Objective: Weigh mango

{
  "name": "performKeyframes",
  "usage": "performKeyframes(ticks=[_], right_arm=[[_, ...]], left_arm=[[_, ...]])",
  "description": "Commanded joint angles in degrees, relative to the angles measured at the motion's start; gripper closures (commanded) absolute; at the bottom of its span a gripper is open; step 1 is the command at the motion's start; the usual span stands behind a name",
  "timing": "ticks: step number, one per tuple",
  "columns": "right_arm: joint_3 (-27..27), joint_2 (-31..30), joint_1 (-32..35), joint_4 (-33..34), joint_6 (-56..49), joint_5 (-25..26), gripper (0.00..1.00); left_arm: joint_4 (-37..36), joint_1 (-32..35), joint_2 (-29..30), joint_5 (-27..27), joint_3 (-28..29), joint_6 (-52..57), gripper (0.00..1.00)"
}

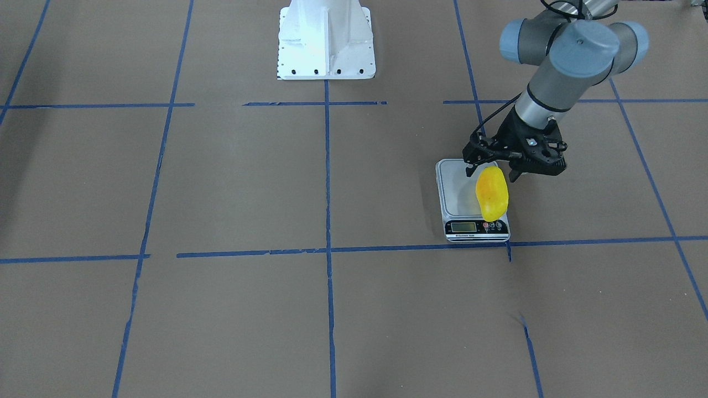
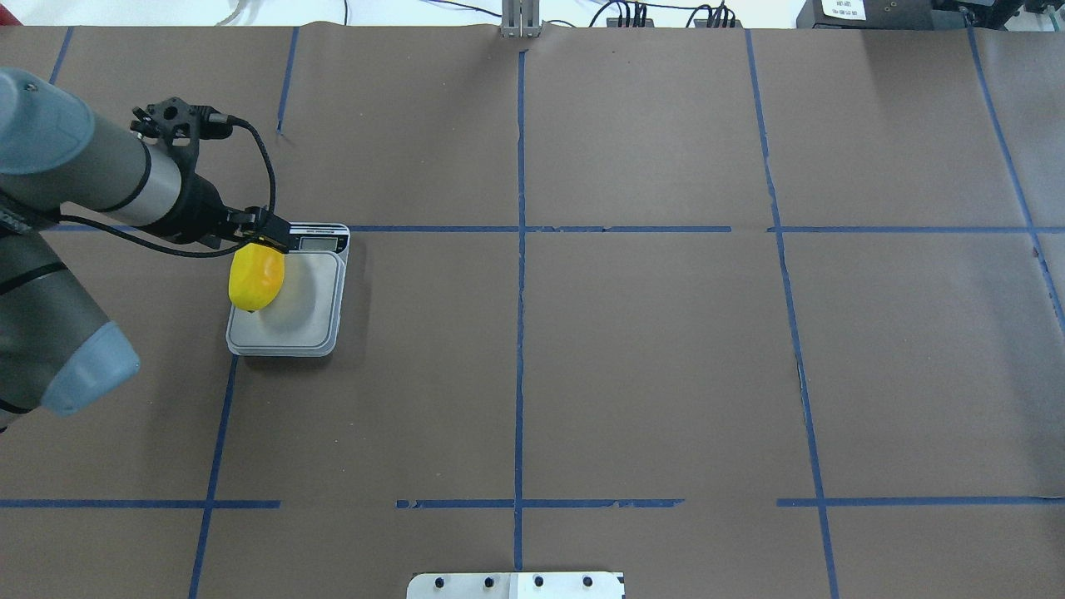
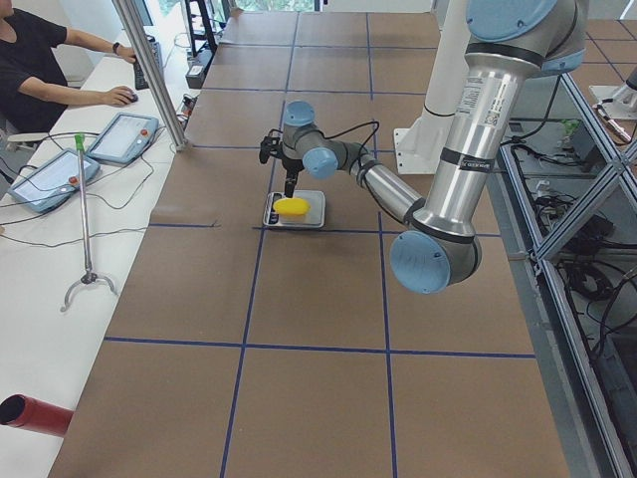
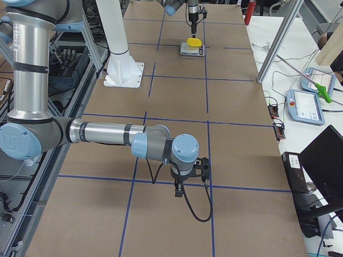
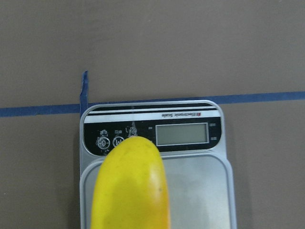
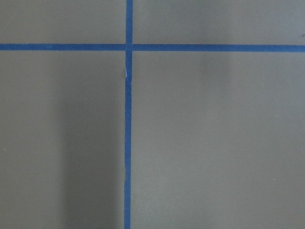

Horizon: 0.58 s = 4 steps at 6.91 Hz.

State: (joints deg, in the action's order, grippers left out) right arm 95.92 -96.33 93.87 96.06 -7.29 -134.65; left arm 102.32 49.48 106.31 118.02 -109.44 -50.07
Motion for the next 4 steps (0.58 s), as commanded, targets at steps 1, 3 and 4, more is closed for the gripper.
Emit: performKeyframes(ticks=[1,3,4], right_arm=[[-0.03,0.0,0.0,0.0,0.0,0.0,0.0],[-0.03,0.0,0.0,0.0,0.0,0.0,0.0],[0.06,0.0,0.0,0.0,0.0,0.0,0.0]], left_arm=[[-9.38,10.57,-0.05,0.02,-8.39,9.95,0.0],[-19.12,19.91,-0.31,1.84,-11.23,25.53,0.0],[-20.74,25.87,-1.62,5.52,-8.45,34.86,0.0]])
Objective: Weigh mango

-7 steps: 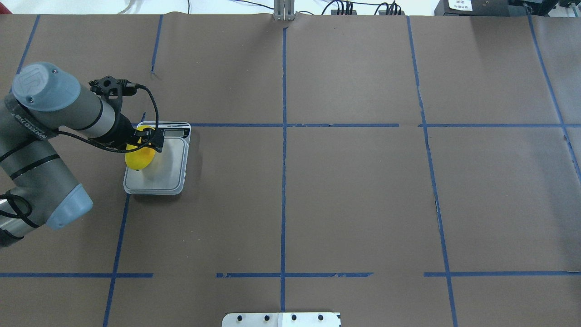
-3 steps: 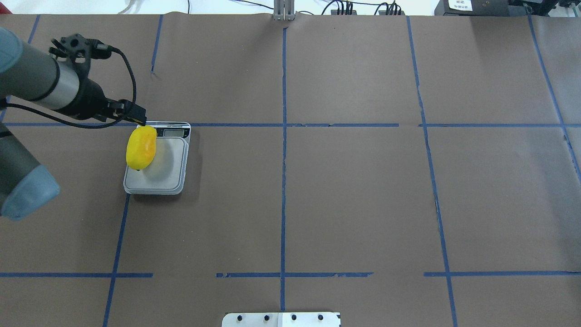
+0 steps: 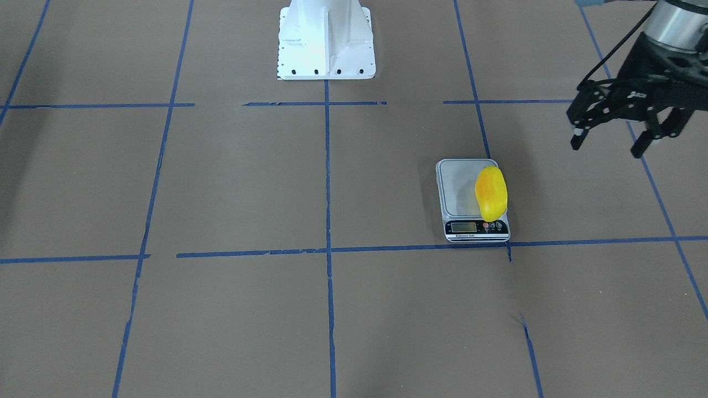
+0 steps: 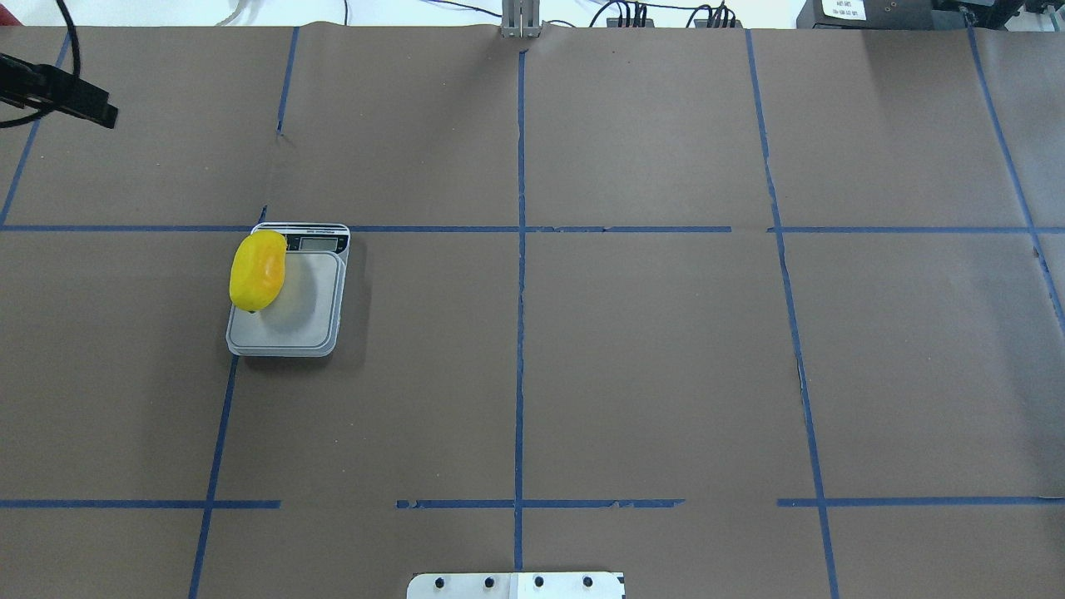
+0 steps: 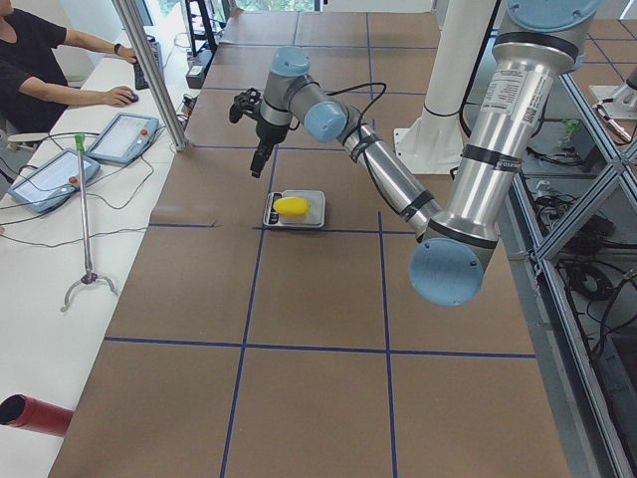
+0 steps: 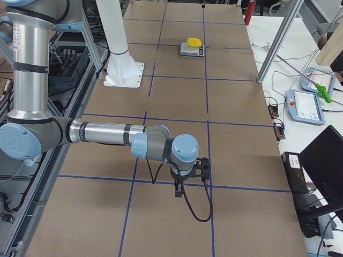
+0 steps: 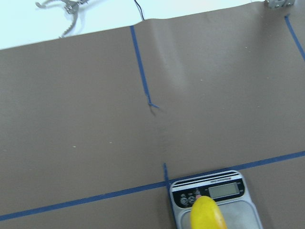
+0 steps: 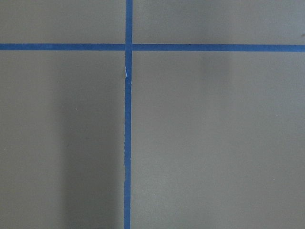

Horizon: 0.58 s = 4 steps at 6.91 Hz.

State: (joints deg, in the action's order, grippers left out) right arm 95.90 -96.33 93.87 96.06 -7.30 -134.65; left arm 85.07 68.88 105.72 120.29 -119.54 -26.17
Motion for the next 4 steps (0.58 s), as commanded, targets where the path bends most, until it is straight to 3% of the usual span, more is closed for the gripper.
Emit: performKeyframes(ticks=[1,3,4], right_arm=[[-0.01,0.0,0.0,0.0,0.0,0.0,0.0],[-0.01,0.0,0.0,0.0,0.0,0.0,0.0],[-0.01,0.0,0.0,0.0,-0.09,0.0,0.0]], left_arm=[[-2.82,12.71,-2.52,6.15,8.56,17.14,0.0],[-2.55,22.4,-6.56,10.72,22.71,37.59,0.0],[-0.89,23.4,-11.54,11.1,24.08,39.59,0.0]])
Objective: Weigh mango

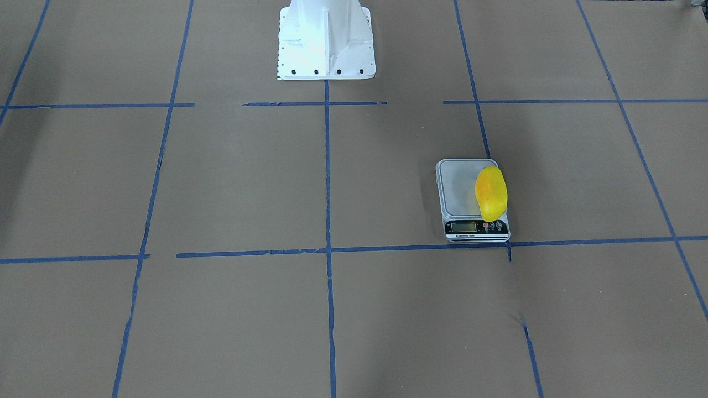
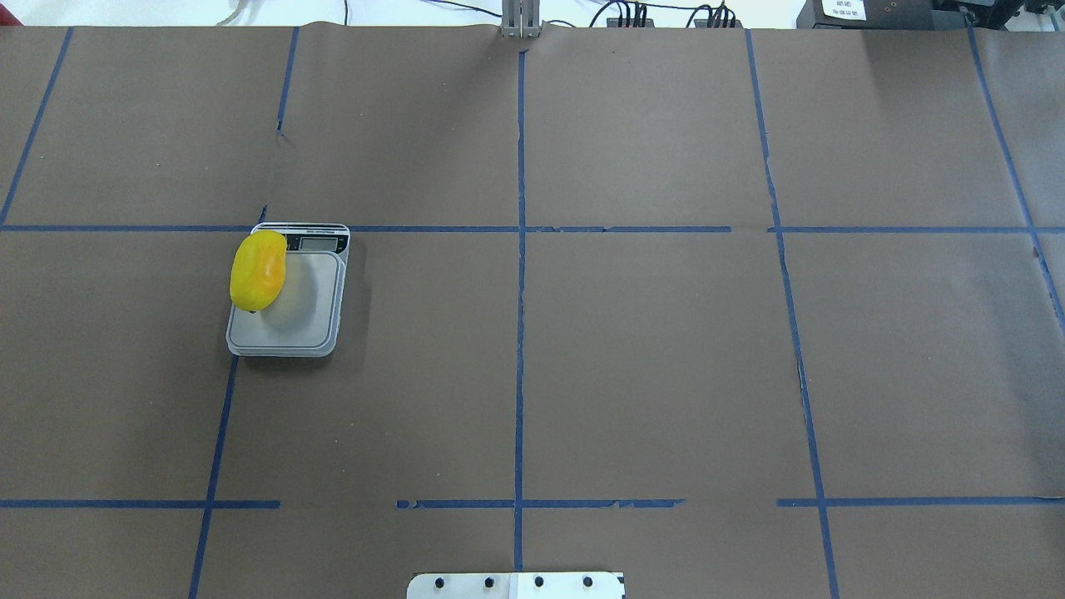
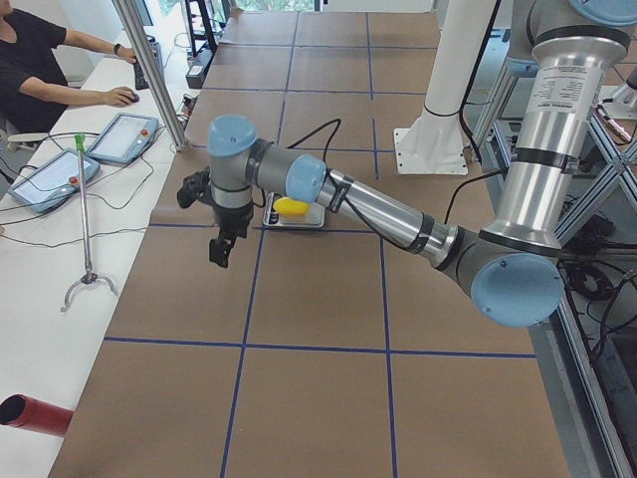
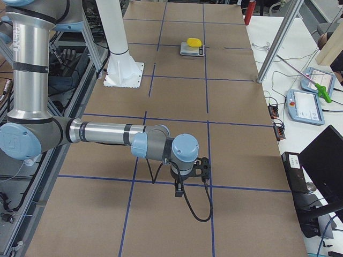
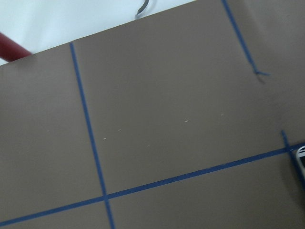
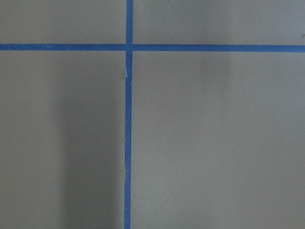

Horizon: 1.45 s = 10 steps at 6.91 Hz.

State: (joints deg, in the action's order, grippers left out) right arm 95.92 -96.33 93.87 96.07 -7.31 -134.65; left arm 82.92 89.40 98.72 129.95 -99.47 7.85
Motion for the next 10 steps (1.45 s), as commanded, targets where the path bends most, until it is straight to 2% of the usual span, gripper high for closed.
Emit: performKeyframes(ticks=[1,2,6,7,8,10], right_arm=[[-0.03,0.0,0.0,0.0,0.02,0.0,0.0],[0.05,0.0,0.0,0.0,-0.07,0.0,0.0],[-0.03,0.0,0.0,0.0,0.02,0.0,0.0],[0.05,0.0,0.0,0.0,-0.07,0.0,0.0],[0.05,0.0,0.0,0.0,0.02,0.0,0.0],[-0.03,0.0,0.0,0.0,0.02,0.0,0.0]], left_arm=[[8.67,2.88,-10.68,1.36,5.5,5.25,0.0],[12.23,2.8,-12.39,1.44,8.47,5.16,0.0],[11.56,2.8,-12.32,1.53,8.94,3.94,0.0],[11.65,2.8,-12.15,1.62,8.77,-2.42,0.0],[11.65,2.8,-11.97,1.62,8.59,-3.88,0.0],[11.74,2.8,-12.06,7.3,8.85,-4.24,0.0]])
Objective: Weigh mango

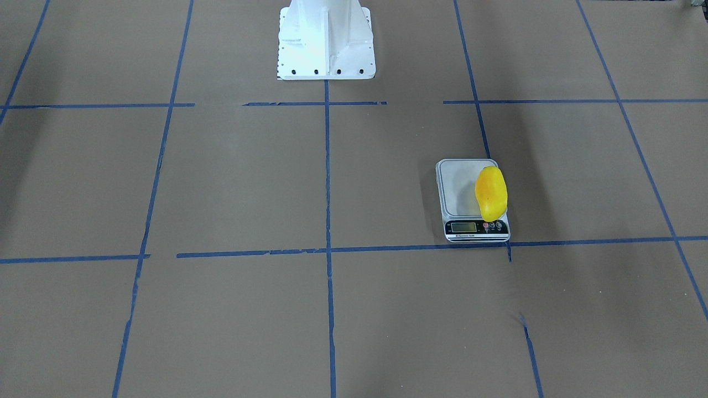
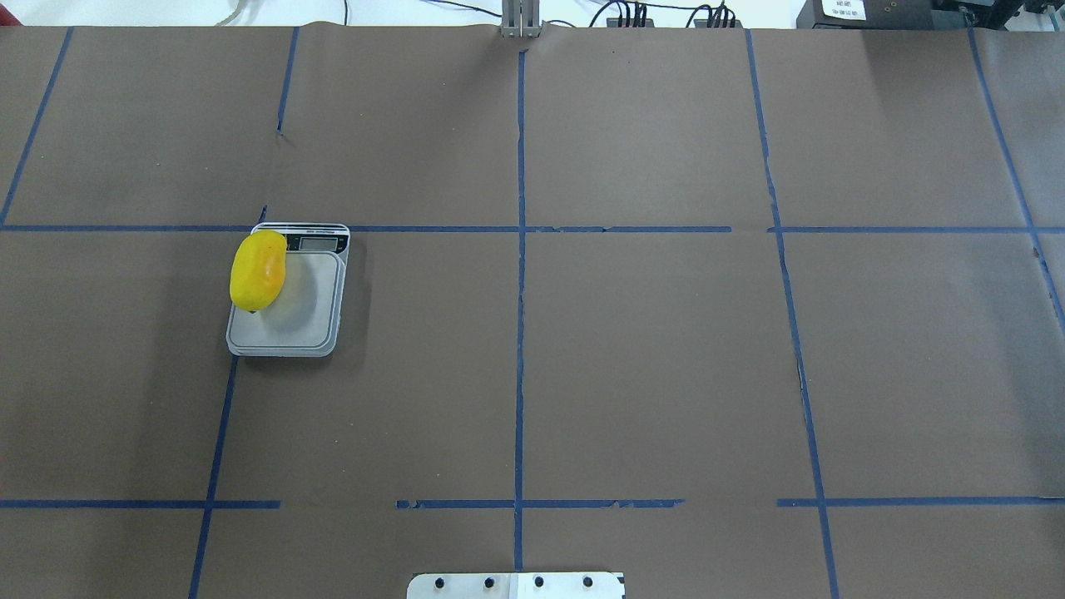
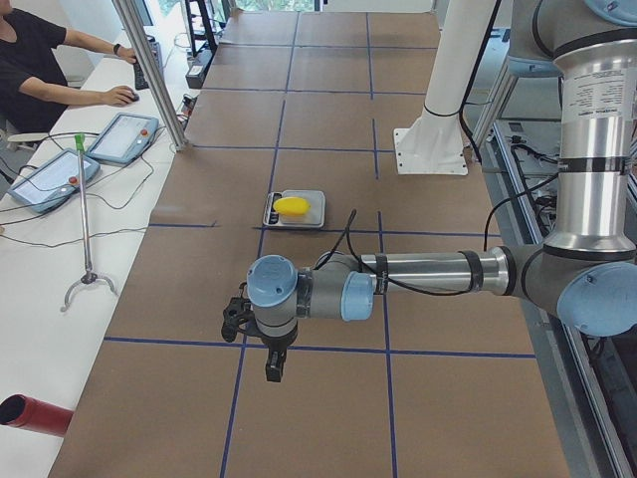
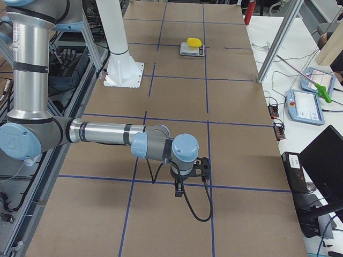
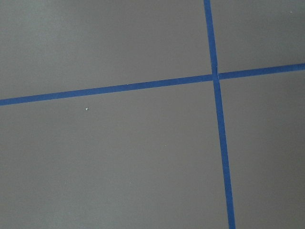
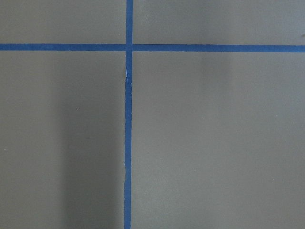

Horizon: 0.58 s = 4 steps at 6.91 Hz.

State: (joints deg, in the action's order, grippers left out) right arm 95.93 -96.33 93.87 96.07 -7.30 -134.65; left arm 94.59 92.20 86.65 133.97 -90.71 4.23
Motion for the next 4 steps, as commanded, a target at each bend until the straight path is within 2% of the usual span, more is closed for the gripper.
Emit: performKeyframes(ticks=[1,4], right_arm=[[-0.04,0.0,0.0,0.0,0.01,0.0,0.0],[-0.04,0.0,0.0,0.0,0.01,0.0,0.0]], left_arm=[[0.42,0.0,0.01,3.4,0.09,-0.63,0.0],[0.42,0.0,-0.08,2.96,-0.43,-0.28,0.0]])
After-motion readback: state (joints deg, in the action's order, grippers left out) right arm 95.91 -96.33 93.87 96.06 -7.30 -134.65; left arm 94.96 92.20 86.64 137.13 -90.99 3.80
